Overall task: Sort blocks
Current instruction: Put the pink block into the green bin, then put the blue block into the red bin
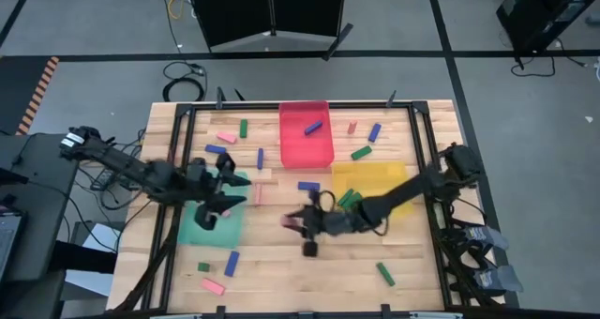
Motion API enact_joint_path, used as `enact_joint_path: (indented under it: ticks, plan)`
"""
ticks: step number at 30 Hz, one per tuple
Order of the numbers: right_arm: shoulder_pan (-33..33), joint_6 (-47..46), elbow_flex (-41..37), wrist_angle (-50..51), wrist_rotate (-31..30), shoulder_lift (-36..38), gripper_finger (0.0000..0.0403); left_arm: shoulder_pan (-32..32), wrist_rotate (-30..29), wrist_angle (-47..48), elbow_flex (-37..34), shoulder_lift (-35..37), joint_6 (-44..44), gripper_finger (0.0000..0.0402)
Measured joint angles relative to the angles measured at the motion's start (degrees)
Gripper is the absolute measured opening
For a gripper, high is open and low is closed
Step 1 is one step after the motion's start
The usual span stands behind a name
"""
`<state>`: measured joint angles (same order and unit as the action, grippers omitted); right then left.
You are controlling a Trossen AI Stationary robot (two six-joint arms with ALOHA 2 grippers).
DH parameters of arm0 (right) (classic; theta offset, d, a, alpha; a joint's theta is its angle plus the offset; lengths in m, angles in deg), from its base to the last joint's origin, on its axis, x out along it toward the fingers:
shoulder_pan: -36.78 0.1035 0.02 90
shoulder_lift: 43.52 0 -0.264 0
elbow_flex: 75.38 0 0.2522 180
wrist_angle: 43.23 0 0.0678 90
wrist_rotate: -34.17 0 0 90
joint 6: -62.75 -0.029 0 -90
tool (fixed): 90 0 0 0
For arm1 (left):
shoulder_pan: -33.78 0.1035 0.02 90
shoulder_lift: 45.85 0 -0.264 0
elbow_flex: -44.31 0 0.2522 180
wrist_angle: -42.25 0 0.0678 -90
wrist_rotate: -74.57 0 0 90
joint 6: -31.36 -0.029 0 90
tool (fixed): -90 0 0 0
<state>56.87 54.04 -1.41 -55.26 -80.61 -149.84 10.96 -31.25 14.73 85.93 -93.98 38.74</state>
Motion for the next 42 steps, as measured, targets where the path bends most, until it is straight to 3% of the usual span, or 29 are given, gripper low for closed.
enact_joint_path:
  ticks: [3,6,18,24,29,32,37,42]
  plan:
    - [-3.87,4.55,3.29,-9.65,4.09,-4.76,0.0114,-1.17,0.04,0.80,0.06,4.50,-2.19,0.0203]
    - [-6.49,6.08,10.55,-13.03,7.92,-10.93,0.0114,-2.09,0.03,2.35,0.07,8.24,-3.30,0.0203]
    - [-10.93,7.03,45.39,-12.41,16.19,-35.10,0.0114,-3.36,-0.28,5.14,0.07,11.50,-4.08,0.0203]
    - [-12.37,1.74,57.44,-2.78,18.82,-43.00,0.0124,-3.55,-1.13,5.54,0.07,11.48,-3.16,0.0203]
    - [-12.73,0.85,58.18,-0.12,21.33,-43.41,0.0238,-3.55,-1.13,7.13,0.04,11.48,-2.44,0.0203]
    - [-12.73,0.29,57.39,-1.35,21.40,-43.06,0.0283,-3.57,-1.13,8.26,0.04,11.50,-2.25,0.0203]
    - [-12.18,2.04,48.75,-5.66,16.04,-38.07,0.0283,-3.75,-1.16,8.99,0.02,11.55,-0.84,0.0203]
    - [-11.48,4.70,27.33,-19.82,11.64,-26.52,0.0244,-5.20,-4.41,11.13,0.02,11.79,-0.91,0.0203]
